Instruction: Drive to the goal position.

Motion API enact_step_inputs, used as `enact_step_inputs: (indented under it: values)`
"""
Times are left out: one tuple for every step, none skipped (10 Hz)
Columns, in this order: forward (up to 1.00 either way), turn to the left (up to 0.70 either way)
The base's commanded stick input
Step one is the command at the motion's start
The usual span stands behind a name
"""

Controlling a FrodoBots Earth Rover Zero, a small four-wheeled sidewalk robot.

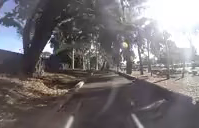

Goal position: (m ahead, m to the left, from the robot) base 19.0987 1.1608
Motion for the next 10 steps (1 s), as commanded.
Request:
enact_step_inputs:
  values:
    - [0.7,0.0]
    - [0.7,0.0]
    - [0.7,0.0]
    - [0.7,0.0]
    - [0.7,0.0]
    - [0.7,0.0]
    - [0.7,-0.22]
    - [0.7,-0.21]
    - [0.7,0.0]
    - [0.7,0.0]
